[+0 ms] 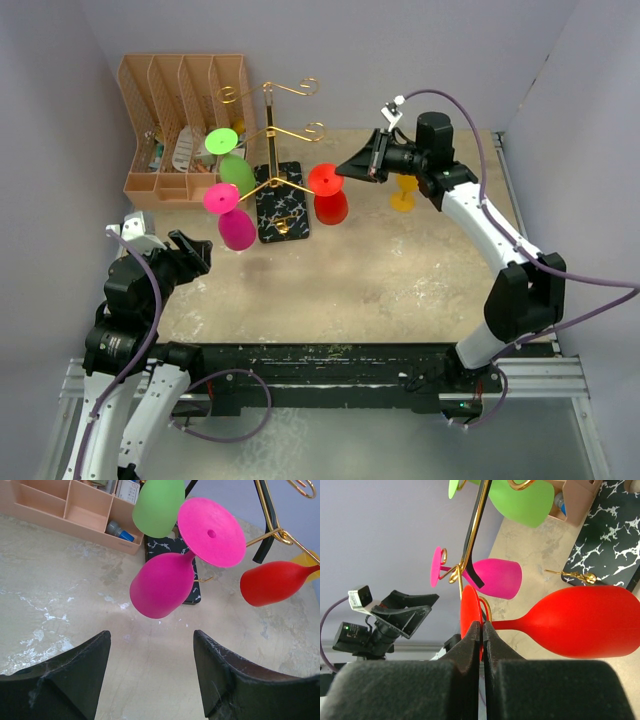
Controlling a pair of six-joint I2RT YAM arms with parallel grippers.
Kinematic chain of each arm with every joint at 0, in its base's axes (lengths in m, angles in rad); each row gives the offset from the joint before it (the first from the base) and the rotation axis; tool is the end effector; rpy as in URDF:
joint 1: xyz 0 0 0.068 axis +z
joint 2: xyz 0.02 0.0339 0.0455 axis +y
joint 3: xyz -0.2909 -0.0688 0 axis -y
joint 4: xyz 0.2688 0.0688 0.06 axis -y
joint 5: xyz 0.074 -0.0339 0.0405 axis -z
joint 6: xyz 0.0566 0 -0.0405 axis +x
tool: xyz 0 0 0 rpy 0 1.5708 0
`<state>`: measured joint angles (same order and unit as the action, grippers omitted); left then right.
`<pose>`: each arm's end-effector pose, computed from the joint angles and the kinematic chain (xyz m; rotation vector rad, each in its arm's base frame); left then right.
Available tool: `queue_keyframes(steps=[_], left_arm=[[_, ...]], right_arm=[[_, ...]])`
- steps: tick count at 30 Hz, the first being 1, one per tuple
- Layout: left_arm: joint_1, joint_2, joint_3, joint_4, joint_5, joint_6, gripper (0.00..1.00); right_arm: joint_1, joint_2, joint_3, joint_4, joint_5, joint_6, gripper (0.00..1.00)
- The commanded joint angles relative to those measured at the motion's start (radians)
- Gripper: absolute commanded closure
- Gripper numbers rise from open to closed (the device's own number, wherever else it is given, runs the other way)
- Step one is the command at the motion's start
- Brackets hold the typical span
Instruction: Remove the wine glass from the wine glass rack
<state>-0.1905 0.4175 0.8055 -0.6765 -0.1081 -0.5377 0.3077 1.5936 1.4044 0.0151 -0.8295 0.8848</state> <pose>0.1043 -0.0139 0.3516 -0.3986 1.8343 -0.4037 0.3804 0.1647 0.3933 -0.1289 1.9662 1.5446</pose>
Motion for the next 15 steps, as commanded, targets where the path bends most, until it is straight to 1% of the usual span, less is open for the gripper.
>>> queue_keyframes(steps=[1, 6, 15], left_arm=[[0.002, 0.003, 0.0, 0.029, -0.003, -0.001, 0.3], [0.003, 0.005, 0.0, 0.028, -0.002, -0.001, 0.3], [0.002, 0.005, -0.001, 0.028, -0.004, -0.001, 0.3]], right_arm=[[-0.005, -0.059, -0.008, 0.073, -0.031, 0.017, 1.0], [-0.005, -0.069, -0.014, 0.084, -0.064, 0.018, 1.0], [-0.005, -0.072, 0.004, 0.075, -0.077, 0.021, 1.0]])
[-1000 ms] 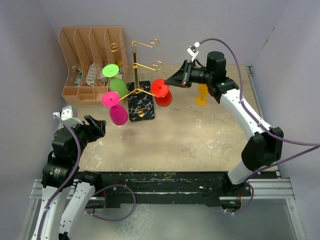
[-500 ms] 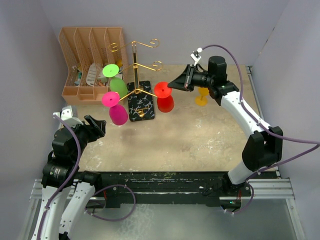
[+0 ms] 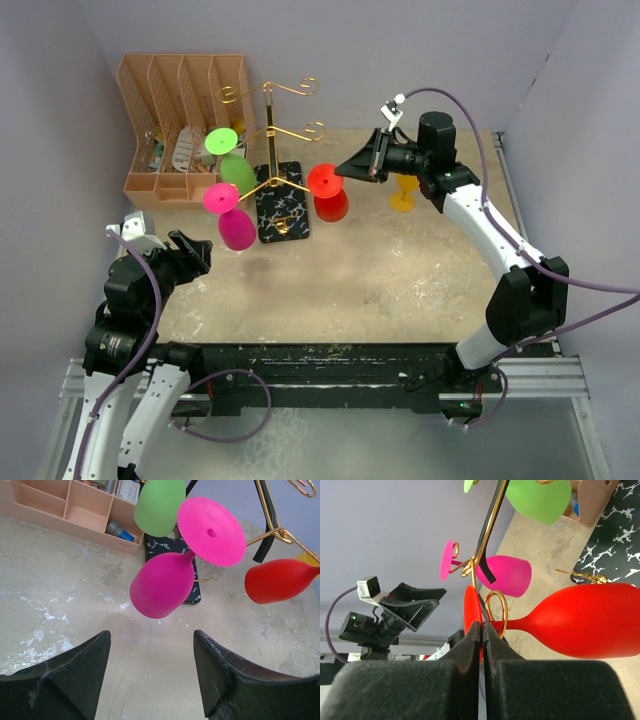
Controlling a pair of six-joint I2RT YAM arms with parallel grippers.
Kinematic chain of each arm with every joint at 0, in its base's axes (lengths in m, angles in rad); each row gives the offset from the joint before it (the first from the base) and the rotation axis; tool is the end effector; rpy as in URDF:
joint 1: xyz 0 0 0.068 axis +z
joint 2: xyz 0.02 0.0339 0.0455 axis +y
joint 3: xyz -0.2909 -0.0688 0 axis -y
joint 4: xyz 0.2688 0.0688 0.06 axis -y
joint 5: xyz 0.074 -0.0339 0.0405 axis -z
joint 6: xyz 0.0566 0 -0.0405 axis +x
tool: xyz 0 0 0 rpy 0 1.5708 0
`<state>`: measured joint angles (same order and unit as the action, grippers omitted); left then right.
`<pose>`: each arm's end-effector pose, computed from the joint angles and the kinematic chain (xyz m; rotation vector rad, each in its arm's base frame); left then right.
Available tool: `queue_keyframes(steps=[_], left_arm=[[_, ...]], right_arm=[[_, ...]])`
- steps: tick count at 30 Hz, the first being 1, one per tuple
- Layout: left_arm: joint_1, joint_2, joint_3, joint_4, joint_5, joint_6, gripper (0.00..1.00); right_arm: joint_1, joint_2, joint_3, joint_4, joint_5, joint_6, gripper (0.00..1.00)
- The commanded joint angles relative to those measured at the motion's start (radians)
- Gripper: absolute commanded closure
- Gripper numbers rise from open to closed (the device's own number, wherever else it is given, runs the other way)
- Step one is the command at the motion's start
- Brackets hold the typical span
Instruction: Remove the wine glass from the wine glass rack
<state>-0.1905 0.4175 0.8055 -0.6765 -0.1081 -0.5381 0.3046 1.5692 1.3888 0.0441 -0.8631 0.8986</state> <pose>0.1043 -0.0139 0.3516 -0.3989 1.8343 -0.4039 0.3730 0.1623 0.4001 -0.1650 1.9378 1.5760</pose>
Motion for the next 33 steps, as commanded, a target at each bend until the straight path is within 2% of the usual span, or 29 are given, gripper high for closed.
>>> queue_keyframes(steps=[1, 9, 25, 33], left_arm=[[0.002, 0.004, 0.0, 0.028, -0.004, -0.003, 0.3], [0.002, 0.007, 0.0, 0.027, -0.004, -0.002, 0.3], [0.002, 0.007, -0.001, 0.027, -0.007, -0.002, 0.3], [0.002, 0.005, 0.0, 0.025, -0.008, -0.005, 0.3]], right_arm=[[-0.002, -0.049, 0.016, 0.049, -0.051, 0.011, 1.0], [-0.001, -0.049, 0.009, 0.094, -0.073, 0.04, 1.0], [0.021, -0.046, 0.027, 0.07, -0.081, 0.02, 1.0], [0.049, 0.006, 0.089, 0.069, -0.062, 0.018, 1.0]])
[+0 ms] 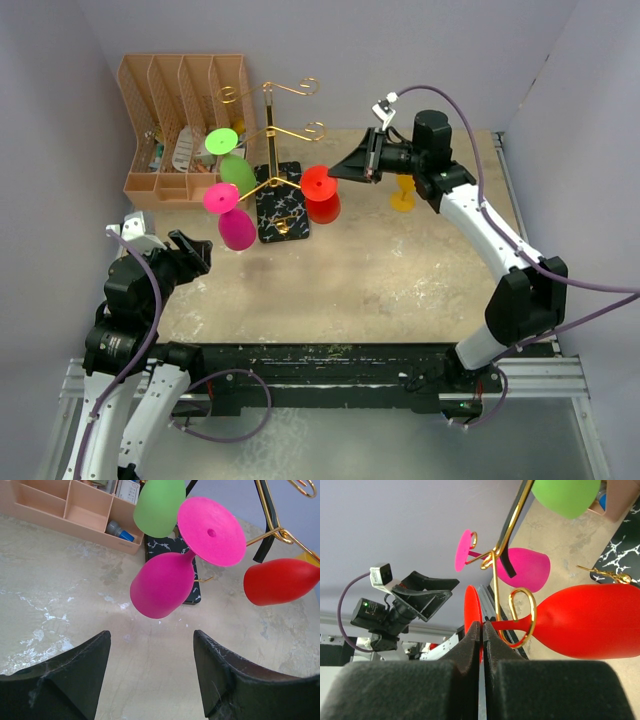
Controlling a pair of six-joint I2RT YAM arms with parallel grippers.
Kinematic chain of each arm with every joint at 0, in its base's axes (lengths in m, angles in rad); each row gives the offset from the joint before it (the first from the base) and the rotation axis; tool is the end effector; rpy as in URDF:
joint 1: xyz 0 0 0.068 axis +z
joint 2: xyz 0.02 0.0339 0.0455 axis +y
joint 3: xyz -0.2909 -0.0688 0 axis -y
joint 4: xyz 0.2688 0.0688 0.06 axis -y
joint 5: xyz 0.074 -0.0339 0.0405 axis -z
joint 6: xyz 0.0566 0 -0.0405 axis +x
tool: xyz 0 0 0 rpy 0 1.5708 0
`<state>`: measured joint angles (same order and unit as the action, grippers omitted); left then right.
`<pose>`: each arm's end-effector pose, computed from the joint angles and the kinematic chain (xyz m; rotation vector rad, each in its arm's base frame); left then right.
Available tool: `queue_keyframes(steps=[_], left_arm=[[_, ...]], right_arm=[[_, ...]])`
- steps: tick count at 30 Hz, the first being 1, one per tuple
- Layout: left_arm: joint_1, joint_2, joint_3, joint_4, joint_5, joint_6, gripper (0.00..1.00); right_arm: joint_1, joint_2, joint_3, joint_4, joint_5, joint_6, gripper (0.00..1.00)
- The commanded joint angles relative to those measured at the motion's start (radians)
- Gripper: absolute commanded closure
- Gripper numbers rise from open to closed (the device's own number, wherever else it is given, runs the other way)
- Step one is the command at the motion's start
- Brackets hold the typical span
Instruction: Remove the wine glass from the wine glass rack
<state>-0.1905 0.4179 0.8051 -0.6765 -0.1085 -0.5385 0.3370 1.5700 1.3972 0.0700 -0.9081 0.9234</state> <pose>0.1045 -0.0139 0.3515 -0.3997 1.8349 -0.4036 0.3657 0.1754 0.4061 -0.2353 1.9264 1.6447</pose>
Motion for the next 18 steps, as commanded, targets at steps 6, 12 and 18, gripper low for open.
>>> queue_keyframes(steps=[6, 12, 18], left_arm=[[0.002, 0.001, 0.0, 0.026, -0.008, -0.005, 0.3], [0.002, -0.002, -0.001, 0.029, -0.005, -0.004, 0.3], [0.002, -0.006, -0.004, 0.037, 0.012, 0.001, 0.24]], right_arm=[[0.023, 0.051, 0.13, 0.048, 0.031, 0.002, 1.0], [0.023, 0.098, 0.163, 0.07, 0.066, 0.005, 1.0], [0.022, 0.116, 0.183, 0.105, 0.104, 0.008, 1.0]])
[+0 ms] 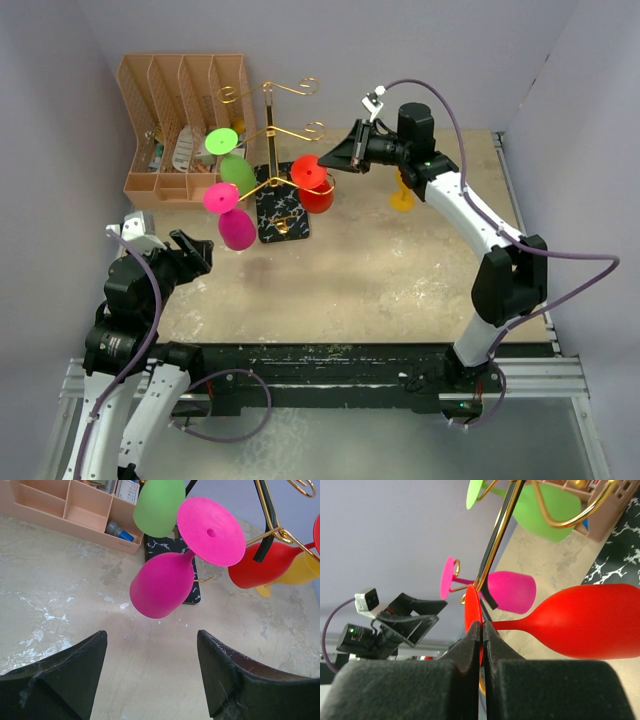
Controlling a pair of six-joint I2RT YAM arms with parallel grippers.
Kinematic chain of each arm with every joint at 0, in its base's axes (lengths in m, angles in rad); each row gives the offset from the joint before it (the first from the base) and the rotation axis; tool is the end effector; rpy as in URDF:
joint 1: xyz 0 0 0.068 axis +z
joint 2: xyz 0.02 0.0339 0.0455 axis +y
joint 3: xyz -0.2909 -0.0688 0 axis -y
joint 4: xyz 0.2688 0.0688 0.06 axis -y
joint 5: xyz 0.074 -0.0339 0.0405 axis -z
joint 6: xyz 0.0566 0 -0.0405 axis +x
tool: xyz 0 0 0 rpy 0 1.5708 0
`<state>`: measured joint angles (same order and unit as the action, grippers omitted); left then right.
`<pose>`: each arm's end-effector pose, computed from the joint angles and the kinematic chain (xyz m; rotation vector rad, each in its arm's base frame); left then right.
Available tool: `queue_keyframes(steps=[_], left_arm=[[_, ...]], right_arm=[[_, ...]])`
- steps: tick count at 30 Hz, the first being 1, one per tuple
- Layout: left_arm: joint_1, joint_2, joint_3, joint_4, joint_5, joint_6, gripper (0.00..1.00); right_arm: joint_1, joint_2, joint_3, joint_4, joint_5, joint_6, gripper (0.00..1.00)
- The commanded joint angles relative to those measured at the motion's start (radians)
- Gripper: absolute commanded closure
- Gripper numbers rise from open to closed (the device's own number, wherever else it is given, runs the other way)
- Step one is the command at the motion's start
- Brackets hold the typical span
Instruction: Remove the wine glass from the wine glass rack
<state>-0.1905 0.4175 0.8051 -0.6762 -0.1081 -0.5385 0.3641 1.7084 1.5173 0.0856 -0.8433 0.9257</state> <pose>0.1044 -0.0139 0.3515 -0.3993 1.8343 -0.4042 0.4019 0.1984 0.3977 -0.1987 1.9268 1.6153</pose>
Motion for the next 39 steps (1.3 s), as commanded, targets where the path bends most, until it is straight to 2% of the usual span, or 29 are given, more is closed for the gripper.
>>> queue_keyframes(steps=[1, 4, 9, 14, 21, 27, 29, 34, 36, 39], left_arm=[[0.002, -0.006, -0.003, 0.039, 0.016, 0.005, 0.21], [0.002, -0.01, -0.004, 0.045, 0.031, 0.01, 0.15], [0.002, -0.024, -0.009, 0.067, 0.061, 0.016, 0.1], [0.002, -0.027, -0.009, 0.079, 0.088, 0.019, 0.01], [0.002, 0.004, -0.003, 0.131, 0.14, -0.042, 0.0], [0.002, 0.129, 0.095, 0.182, 0.266, -0.137, 0.01], [0.002, 0.173, 0.13, 0.208, 0.317, -0.177, 0.02], [0.002, 0.28, 0.197, 0.312, 0.488, -0.308, 0.04], [0.002, 0.319, 0.225, 0.348, 0.556, -0.365, 0.04], [0.002, 0.363, 0.274, 0.375, 0.628, -0.442, 0.05]], right_arm=[[-0.005, -0.024, 0.062, 0.102, 0.041, 0.005, 1.0], [-0.007, -0.03, 0.068, 0.099, 0.09, -0.011, 1.0], [-0.009, -0.056, 0.111, 0.01, 0.212, -0.091, 1.0], [-0.008, -0.128, 0.152, -0.149, 0.485, -0.226, 1.0], [-0.006, -0.306, 0.089, -0.224, 0.821, -0.421, 1.0], [0.026, -0.452, 0.029, -0.248, 0.794, -0.614, 1.0], [0.095, -0.497, 0.023, -0.277, 0.832, -0.701, 1.0], [0.393, -0.572, -0.049, -0.285, 1.129, -0.95, 1.0], [0.486, -0.595, -0.094, -0.234, 1.259, -1.021, 1.0], [0.588, -0.639, -0.168, -0.151, 1.376, -1.116, 1.0]])
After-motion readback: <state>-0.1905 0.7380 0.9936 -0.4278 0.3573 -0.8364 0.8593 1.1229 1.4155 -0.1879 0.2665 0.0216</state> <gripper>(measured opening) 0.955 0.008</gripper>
